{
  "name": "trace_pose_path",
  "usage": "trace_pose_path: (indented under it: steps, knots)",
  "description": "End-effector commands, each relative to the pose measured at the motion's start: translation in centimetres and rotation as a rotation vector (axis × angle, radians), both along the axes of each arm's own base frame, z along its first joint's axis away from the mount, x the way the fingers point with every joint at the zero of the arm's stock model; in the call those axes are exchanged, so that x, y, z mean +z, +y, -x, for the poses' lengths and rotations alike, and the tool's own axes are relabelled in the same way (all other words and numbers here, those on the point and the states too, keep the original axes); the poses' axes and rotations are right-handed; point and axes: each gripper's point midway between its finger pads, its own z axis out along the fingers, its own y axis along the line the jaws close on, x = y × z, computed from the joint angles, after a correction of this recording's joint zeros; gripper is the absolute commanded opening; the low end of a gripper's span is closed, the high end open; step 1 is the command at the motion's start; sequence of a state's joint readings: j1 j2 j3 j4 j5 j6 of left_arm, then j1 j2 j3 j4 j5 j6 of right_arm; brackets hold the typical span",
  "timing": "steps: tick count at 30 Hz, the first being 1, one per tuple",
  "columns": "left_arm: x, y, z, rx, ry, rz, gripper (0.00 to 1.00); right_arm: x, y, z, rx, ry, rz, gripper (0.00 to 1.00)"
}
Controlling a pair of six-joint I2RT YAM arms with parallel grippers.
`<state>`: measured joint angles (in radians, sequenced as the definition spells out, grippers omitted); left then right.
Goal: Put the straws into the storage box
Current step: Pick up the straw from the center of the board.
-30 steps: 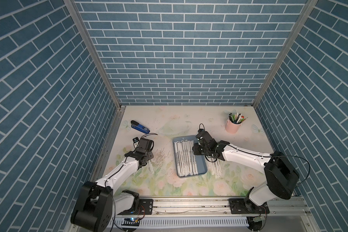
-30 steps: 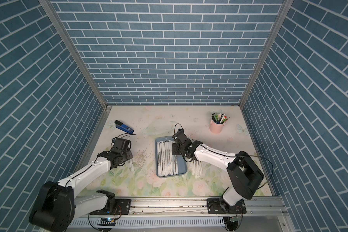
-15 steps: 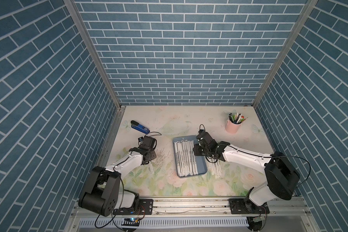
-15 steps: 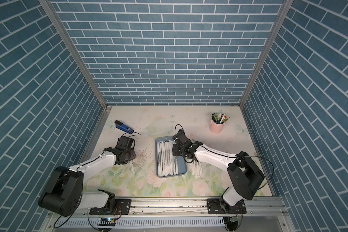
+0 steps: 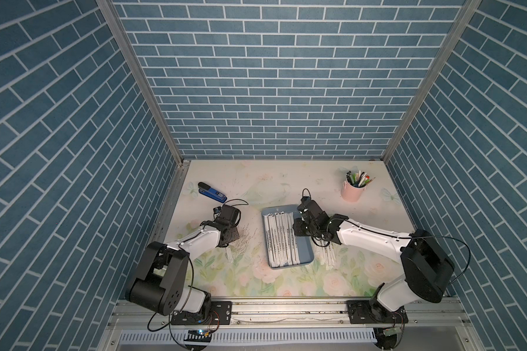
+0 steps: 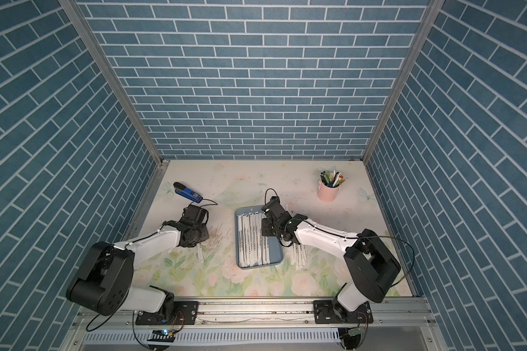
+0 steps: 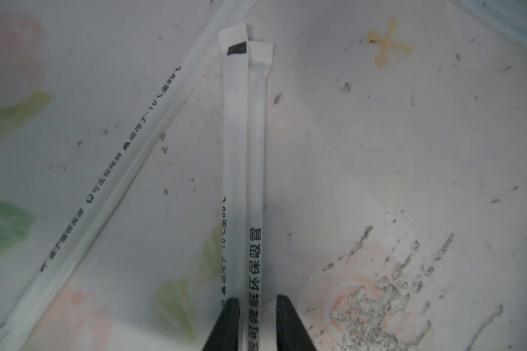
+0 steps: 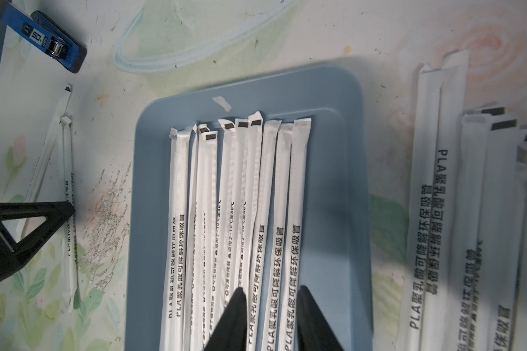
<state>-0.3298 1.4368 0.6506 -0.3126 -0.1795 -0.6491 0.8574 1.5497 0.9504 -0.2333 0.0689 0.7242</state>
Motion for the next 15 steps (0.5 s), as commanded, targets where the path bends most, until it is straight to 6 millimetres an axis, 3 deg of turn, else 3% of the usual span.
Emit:
trace_pose_path:
  steps: [1, 8, 15]
  knots:
    - [0.0, -0.2, -0.5, -0.013, -0.005, -0.016, 0.25, 0.0, -0.8, 0.3, 0.015, -0.023, 0.037, 0.29]
    - [-1.2, -0.1, 0.1, -0.020, 0.024, -0.027, 0.20, 0.0, -1.1, 0.2, 0.006, -0.026, 0.039, 0.29]
    - [-1.1, -0.8, 0.3, -0.036, 0.023, -0.021, 0.07, 0.1, -1.2, 0.2, 0.000, -0.032, 0.039, 0.29]
